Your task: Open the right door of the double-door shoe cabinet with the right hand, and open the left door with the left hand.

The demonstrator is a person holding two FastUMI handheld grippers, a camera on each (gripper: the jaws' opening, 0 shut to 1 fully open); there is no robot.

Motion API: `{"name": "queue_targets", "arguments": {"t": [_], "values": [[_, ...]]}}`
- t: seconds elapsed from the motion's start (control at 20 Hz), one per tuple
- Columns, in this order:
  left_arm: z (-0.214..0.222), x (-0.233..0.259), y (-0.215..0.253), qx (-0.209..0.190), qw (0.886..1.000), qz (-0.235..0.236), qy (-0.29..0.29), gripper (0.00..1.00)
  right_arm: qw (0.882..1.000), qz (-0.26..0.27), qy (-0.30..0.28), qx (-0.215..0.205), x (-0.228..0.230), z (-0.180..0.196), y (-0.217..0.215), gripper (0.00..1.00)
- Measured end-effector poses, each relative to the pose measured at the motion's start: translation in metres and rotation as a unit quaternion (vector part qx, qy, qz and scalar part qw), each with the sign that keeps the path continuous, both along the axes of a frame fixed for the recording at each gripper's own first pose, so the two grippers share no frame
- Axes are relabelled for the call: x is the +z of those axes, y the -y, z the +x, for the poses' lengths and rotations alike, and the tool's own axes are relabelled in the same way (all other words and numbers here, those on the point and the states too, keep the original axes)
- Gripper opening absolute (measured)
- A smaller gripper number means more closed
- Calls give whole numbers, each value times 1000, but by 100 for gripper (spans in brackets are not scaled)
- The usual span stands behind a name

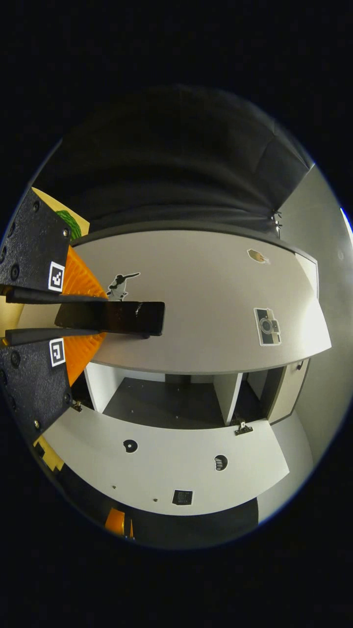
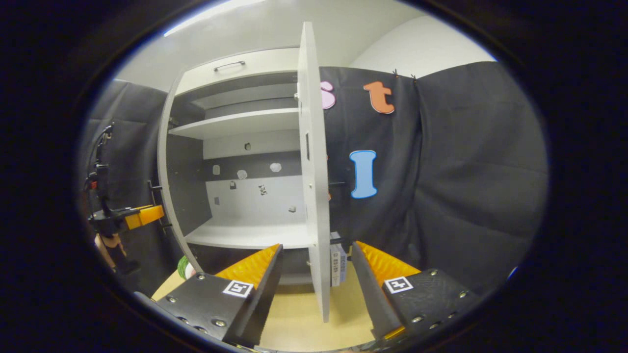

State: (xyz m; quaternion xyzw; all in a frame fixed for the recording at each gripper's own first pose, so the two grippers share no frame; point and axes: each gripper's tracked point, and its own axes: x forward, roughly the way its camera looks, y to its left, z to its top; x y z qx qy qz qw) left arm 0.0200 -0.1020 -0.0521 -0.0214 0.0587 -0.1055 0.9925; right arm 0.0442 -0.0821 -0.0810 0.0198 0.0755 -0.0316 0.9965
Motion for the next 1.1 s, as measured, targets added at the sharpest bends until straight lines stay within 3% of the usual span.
{"name": "queue_targets", "arguments": {"t": [0.3, 1.1], "values": [[-16, 2, -25, 20, 1000, 8, -3, 20, 1000, 1, -5, 24, -5, 9, -21, 82], [-38, 5, -97, 99, 994, 30, -22, 3, 996, 13, -19, 82, -19, 32, -70, 82]]}}
